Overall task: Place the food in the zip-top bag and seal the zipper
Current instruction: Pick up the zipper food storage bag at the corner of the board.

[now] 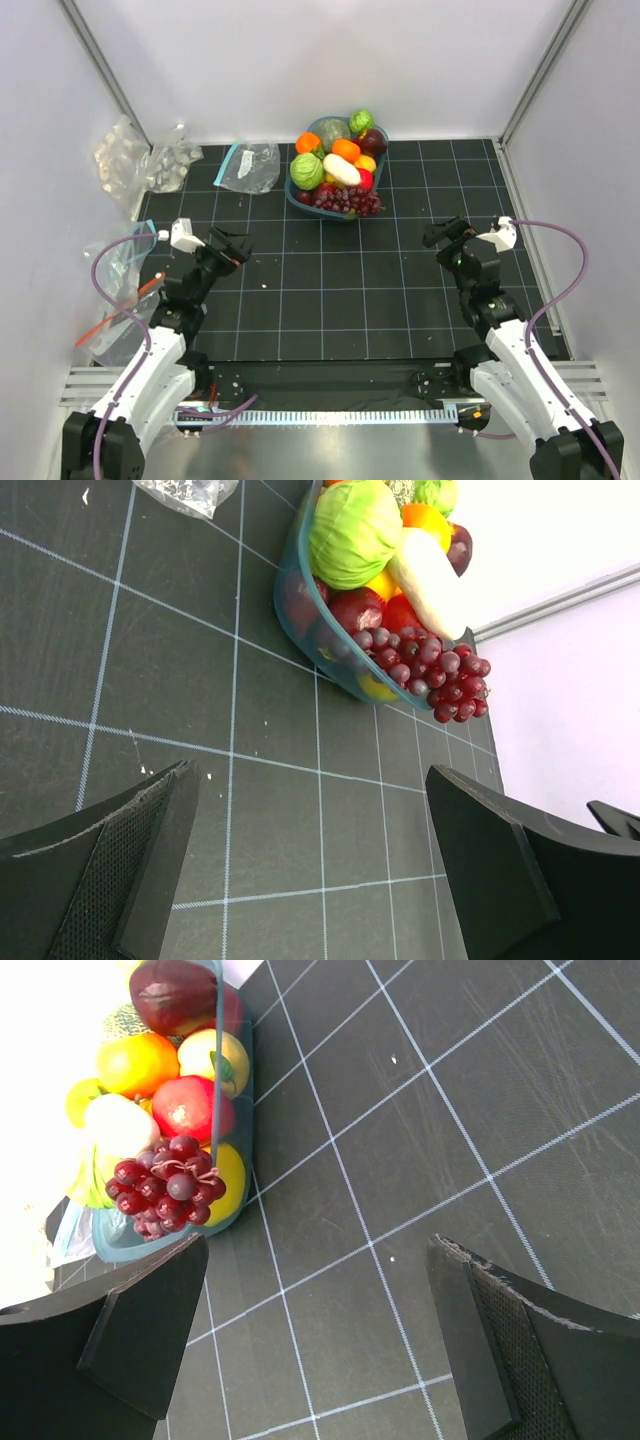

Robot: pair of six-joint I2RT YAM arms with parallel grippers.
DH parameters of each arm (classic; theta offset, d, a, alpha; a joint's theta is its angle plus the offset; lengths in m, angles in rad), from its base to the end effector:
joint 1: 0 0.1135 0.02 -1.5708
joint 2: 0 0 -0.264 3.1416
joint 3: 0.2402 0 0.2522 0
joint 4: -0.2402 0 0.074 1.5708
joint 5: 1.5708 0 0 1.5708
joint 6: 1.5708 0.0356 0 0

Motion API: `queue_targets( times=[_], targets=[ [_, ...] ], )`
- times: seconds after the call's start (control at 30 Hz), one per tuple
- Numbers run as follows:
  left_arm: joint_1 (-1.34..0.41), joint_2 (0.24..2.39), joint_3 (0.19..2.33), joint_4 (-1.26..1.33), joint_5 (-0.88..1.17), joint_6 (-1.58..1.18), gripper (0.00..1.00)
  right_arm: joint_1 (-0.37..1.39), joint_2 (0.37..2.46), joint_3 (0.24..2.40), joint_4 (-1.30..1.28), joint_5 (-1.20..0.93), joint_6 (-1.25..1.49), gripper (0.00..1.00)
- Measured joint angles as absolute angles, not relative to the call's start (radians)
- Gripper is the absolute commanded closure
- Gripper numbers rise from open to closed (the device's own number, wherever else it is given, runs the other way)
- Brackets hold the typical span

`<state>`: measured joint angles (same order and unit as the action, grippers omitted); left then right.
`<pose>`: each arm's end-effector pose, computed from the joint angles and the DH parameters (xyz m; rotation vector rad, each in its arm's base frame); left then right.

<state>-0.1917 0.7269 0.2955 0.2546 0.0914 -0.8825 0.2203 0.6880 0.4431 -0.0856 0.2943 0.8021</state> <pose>0.1742 -0.0371 0.2218 -0.5525 1.7420 -0.8540 0.1686 0.0272 0.2449 0.7367 1.7603 0.4177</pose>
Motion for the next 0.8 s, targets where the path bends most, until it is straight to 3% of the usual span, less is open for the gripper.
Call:
queue_targets(
  times=[0.2, 0.37, 0.57, 0.8],
  targets=[
    [-0.270, 0.724, 0.319, 0.186, -0.005, -0.858, 0.00, 0.220, 0.673, 0.421, -0.044, 0.292, 0.799, 0.00],
    [-0.502, 0.765, 0.421, 0.067, -0.264, -0.798, 0.00, 0.220, 0.667, 0.409, -0.027, 0.292, 0.792, 0.00],
    [-0.751, 0.976, 0.656, -0.120, -0.554, -0.757, 0.00, 0.220, 0.668, 0.409, -0.003, 0.281, 0.768, 0.00],
    [-0.831, 1.148, 0.970, -0.482, -0.720, -0.721, 0.00, 0.220, 0.669, 0.409, 0.007, 0.262, 0.756, 0.00]
  ],
)
